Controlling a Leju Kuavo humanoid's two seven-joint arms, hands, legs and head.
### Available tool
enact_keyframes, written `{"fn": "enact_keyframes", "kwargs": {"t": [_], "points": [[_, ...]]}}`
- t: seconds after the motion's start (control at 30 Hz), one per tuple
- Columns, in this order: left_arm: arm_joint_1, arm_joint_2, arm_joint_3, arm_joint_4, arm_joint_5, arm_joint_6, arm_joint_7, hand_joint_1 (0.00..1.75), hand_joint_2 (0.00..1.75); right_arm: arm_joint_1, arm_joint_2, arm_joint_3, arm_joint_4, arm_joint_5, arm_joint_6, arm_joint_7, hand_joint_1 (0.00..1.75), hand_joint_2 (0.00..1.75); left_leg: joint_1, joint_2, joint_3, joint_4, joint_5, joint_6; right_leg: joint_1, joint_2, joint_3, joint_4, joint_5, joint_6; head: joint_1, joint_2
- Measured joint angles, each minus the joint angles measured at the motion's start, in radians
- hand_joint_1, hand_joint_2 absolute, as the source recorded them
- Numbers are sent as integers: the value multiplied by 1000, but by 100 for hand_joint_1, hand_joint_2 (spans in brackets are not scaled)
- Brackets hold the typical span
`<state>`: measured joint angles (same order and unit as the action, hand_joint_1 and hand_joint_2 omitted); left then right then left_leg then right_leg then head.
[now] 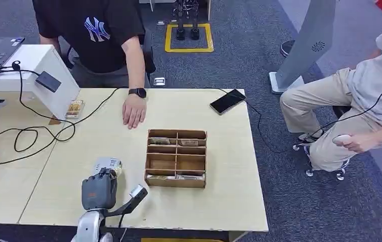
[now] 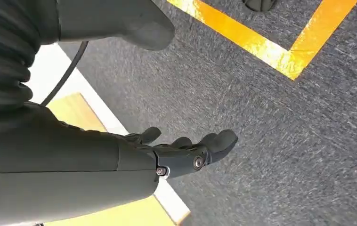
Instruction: Pass the card to the sensor for recognition and then transmit it.
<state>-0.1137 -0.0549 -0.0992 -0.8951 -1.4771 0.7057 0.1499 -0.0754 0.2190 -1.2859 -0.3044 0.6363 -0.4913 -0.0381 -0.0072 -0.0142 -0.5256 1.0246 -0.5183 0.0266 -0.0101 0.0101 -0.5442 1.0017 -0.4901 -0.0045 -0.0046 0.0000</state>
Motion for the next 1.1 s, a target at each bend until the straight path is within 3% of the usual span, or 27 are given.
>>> {"fn": "enact_keyframes", "kwargs": {"t": [0.13,0.3,0.37,0.47,0.53,0.6,0.67,0.73,0.77,0.97,1.1], "points": [[-58,8,-36,90,39,-1,59,175,175,-3,0,-3,-1,15,13,9,0,175,0,-2,4,-1,0,0,0,-3,5,0,-1,1,0,0],[-150,16,-81,242,46,-4,61,175,175,-7,-3,-3,0,21,16,7,0,175,-1,-7,8,-3,0,-1,-1,-7,17,0,-3,0,0,0],[-159,14,-85,309,56,-5,55,175,175,-12,-4,-3,0,21,16,6,0,175,-1,-2,13,-4,-4,-5,-2,-3,19,0,-5,-2,-1,0],[-173,12,-86,334,71,-3,27,175,175,-10,-6,-3,1,21,15,6,0,175,-1,-3,17,-4,-1,-3,-2,-4,22,0,-5,-2,-2,0],[-172,8,-70,331,94,-2,-22,175,175,-12,-6,-3,2,24,11,7,0,175,-2,-3,19,-5,-2,-4,-2,-5,24,0,-5,-3,-2,0],[-167,-7,-42,308,127,1,-95,175,175,-12,-6,-3,2,27,8,10,0,175,-2,-3,19,-5,-2,-4,-2,-5,24,0,-5,-3,-3,0],[-152,-35,12,263,182,3,-201,175,175,-11,-6,-3,2,29,5,11,0,175,-1,-3,18,-5,-1,-4,-2,-4,22,1,-6,-3,-3,0],[-146,-73,76,208,289,5,-350,175,175,-12,-6,-3,2,30,-3,12,0,175,-1,-3,15,-5,0,-4,-2,-4,19,1,-5,-4,-3,0],[-146,-96,95,178,345,5,-391,175,175,-12,-6,-3,2,30,-5,12,0,175,-1,-3,13,-5,0,-4,-2,-4,17,1,-5,-3,-3,0],[-135,-133,30,-70,633,-18,-376,175,175,-9,-6,-3,2,26,-10,21,0,175,-1,-2,4,-3,1,-4,-2,-1,7,1,-2,-3,-3,0],[-134,-132,-61,-208,700,-58,-362,175,175,-12,-6,-3,2,22,-10,24,0,175,-1,-3,0,-3,0,-3,-2,-2,4,1,-3,-3,-3,0]]}}
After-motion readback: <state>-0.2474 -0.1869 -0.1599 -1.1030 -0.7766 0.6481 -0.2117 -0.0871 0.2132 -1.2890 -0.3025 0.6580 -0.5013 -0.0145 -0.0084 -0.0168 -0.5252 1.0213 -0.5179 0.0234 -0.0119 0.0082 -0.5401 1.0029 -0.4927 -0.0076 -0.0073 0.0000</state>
